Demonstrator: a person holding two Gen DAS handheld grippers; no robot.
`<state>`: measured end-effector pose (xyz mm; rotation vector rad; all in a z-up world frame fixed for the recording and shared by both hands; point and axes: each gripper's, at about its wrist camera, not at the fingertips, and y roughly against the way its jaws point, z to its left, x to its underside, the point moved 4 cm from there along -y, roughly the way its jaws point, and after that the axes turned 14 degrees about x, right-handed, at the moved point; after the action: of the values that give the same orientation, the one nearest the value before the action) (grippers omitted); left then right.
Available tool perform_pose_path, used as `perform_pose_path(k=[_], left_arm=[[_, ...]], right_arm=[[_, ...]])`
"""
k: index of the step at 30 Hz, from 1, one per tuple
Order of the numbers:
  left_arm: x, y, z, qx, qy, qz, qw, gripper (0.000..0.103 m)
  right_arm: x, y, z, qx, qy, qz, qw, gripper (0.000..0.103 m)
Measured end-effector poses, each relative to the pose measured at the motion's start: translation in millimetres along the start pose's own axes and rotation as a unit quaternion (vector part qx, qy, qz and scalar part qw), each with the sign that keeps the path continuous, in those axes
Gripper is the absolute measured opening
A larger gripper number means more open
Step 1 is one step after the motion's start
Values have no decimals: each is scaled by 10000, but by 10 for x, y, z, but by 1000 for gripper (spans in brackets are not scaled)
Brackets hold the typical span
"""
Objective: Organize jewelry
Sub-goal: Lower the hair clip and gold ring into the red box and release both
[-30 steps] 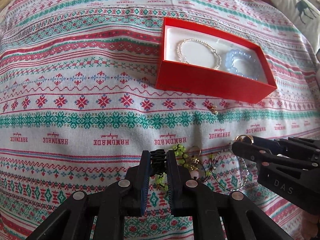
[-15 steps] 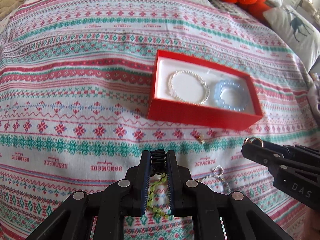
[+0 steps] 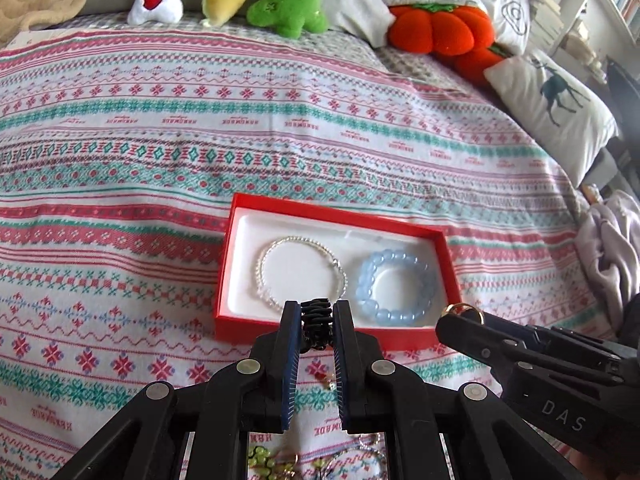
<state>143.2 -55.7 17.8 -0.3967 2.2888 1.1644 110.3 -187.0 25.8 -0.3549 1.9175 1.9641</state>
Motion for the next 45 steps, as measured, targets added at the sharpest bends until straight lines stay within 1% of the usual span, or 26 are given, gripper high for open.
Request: perform_pose_path(k=[7, 9, 13, 20, 26, 28, 30, 33, 34, 36, 40, 44, 45], left_arm=[[-80, -265, 21, -170, -120, -43, 9998, 10], [-82, -329, 51, -177, -81, -85, 9998, 10], [-83, -452, 106, -304, -51, -102, 9995, 10], [-60, -585, 139, -446, -94, -58, 9989, 11], [-51, -607, 139, -497, -134, -8, 9987, 11], [-47, -597, 145, -497, -118, 25, 9987, 16], [-44, -583, 141, -511, -138, 57, 9986, 24], [-33, -553, 115, -511, -186, 82, 9985, 32], [-30, -542, 106, -514, -192, 89, 9985, 33], [-20, -511, 85, -502, -190, 105, 9985, 39], [22, -426, 24, -521, -246, 146, 9982, 47], [64, -334, -43, -567, -303, 157, 9978, 64], [77, -299, -57, -551, -288, 144, 9980, 68]], right_arm=[[-130, -81, -75, -6, -163, -85, 9998, 23], [-150, -126, -73, 5, -159, -93, 9998, 23], [-173, -235, -81, 44, -204, -40, 9998, 23], [-202, -422, -117, 66, -327, 125, 9994, 23], [-202, -453, -115, 39, -336, 110, 9994, 23], [-198, -452, -122, 4, -364, 121, 9993, 24], [-195, -440, -128, -28, -370, 142, 9992, 24], [-192, -395, -136, -45, -353, 121, 9993, 25], [-192, -371, -134, -59, -340, 102, 9994, 26], [-192, -320, -131, -76, -307, 54, 9995, 28], [-177, -214, -142, -90, -226, -32, 9997, 31], [-153, -103, -190, -57, -138, -127, 9998, 35], [-142, -76, -206, -50, -121, -146, 9998, 37]])
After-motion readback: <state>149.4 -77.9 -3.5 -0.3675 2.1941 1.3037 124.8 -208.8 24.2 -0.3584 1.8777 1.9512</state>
